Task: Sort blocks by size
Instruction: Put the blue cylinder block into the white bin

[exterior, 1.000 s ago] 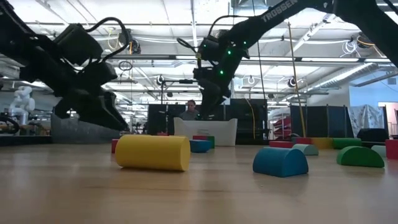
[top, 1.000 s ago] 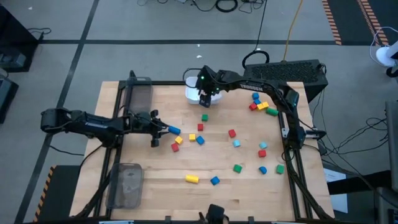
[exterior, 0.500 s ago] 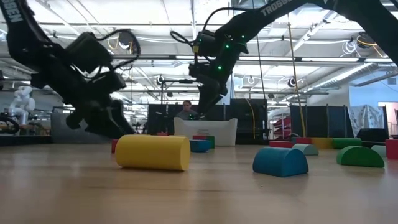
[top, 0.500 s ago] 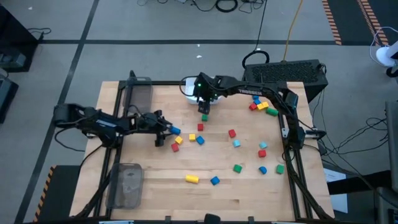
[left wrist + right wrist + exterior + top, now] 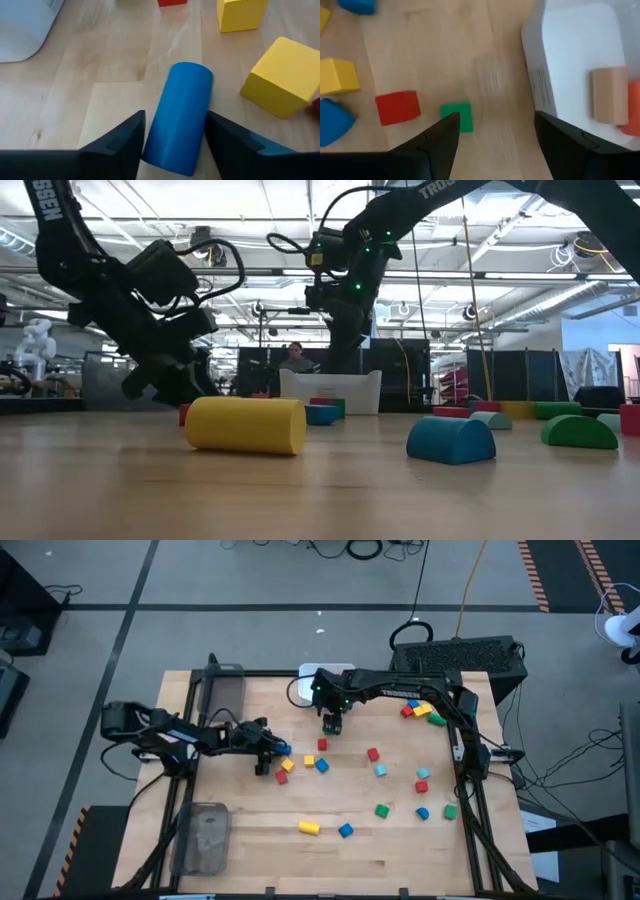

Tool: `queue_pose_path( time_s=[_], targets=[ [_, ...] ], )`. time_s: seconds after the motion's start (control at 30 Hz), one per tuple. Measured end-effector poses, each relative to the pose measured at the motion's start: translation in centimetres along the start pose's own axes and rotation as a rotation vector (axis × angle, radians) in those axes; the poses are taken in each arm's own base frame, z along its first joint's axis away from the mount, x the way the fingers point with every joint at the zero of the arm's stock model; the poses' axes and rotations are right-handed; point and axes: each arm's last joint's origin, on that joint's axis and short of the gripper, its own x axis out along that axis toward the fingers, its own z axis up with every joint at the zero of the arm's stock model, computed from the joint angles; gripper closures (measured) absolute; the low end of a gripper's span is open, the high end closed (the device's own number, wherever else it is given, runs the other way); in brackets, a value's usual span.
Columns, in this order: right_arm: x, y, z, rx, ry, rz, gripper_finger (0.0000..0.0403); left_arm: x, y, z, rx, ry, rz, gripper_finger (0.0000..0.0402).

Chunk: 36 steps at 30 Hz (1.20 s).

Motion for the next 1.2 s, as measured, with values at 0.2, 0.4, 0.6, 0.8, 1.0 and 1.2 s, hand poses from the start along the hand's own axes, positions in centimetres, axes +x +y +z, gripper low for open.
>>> queue_pose_path(
  time_s=[0.2, 0.4, 0.6, 0.8, 1.0, 1.2],
  targets=[
    [-0.3, 0.4, 0.7, -0.017, -0.065, -0.007, 0.0160, 0.0, 0.4, 0.3, -0.004, 0.013, 0.074, 0.0263],
    [-0.2, 1.9, 0.7, -0.062, -0.067, 0.014, 0.0161, -0.3, 0.6, 0.8, -0.081, -0.019, 0.111, 0.0263],
    [-0.9, 3.8, 0.4, -0.133, -0.165, 0.073, 0.0161, -0.9, 0.7, 1.5, -0.154, -0.073, 0.116, 0.0258],
    [-2.1, 4.6, -0.7, -0.159, -0.410, 0.245, 0.0161, -1.5, 0.7, 2.4, -0.164, -0.153, 0.085, 0.0256],
    [-1.0, 5.1, -1.5, -0.151, -0.498, 0.269, 0.0161, -2.0, 0.2, 4.2, -0.144, -0.340, 0.034, 0.0255],
    [-1.3, 6.2, -1.1, -0.179, -0.544, 0.279, 0.0161, -2.1, 0.1, 4.6, -0.139, -0.386, 0.029, 0.0255]
  ],
)
